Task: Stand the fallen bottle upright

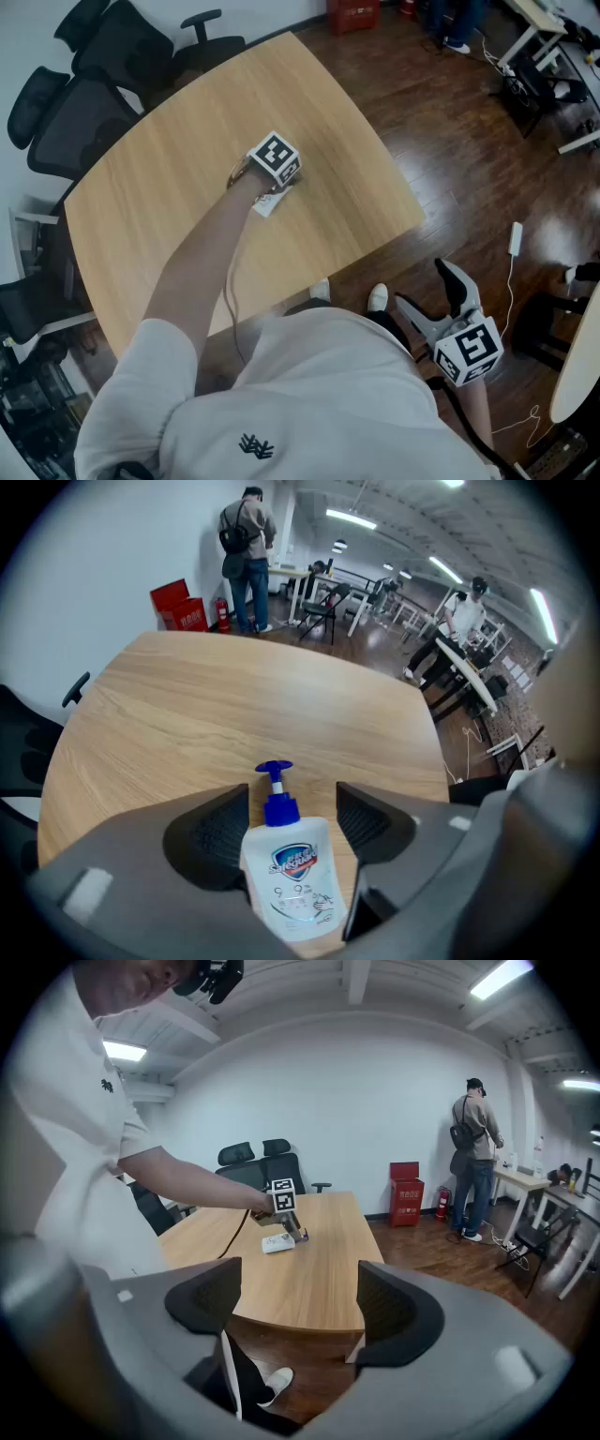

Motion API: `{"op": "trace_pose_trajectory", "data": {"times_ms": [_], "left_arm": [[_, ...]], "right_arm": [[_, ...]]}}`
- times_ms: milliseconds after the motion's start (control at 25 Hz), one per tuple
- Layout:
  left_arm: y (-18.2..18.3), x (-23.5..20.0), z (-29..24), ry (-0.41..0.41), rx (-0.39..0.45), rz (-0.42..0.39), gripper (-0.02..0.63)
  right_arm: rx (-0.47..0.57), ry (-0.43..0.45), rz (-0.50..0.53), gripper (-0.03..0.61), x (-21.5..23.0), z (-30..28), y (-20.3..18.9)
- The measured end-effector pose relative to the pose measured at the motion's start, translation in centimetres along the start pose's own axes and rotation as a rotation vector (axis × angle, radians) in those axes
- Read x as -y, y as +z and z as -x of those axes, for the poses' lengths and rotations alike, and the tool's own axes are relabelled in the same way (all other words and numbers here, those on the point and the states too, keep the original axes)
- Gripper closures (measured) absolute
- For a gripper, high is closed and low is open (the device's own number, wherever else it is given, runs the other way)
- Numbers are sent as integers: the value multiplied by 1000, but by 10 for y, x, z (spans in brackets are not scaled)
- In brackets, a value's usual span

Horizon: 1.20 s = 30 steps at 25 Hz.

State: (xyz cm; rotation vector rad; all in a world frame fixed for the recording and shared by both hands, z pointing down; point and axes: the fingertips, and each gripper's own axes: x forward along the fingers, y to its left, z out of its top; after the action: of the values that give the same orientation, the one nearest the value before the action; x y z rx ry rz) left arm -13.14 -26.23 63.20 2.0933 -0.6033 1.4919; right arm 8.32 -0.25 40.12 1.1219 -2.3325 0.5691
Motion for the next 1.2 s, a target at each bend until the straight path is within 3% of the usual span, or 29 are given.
{"op": "trace_pose_trajectory", "data": {"times_ms": [240,360,640,840,1200], "left_arm": [[-3,-17,-22,-5,-156,70,391],[-8,-22,-28,30,-224,76,466],[-6,-20,-23,16,-206,92,472],[16,-21,9,17,-42,114,472],[51,-29,90,179,460,178,474]], "right_arm": [[7,-28,4,189,16,0,6],[1,-37,-11,189,21,3,3],[3,-18,-11,189,22,-2,4],[12,7,15,189,21,-10,8],[27,57,79,189,18,-21,23]]}}
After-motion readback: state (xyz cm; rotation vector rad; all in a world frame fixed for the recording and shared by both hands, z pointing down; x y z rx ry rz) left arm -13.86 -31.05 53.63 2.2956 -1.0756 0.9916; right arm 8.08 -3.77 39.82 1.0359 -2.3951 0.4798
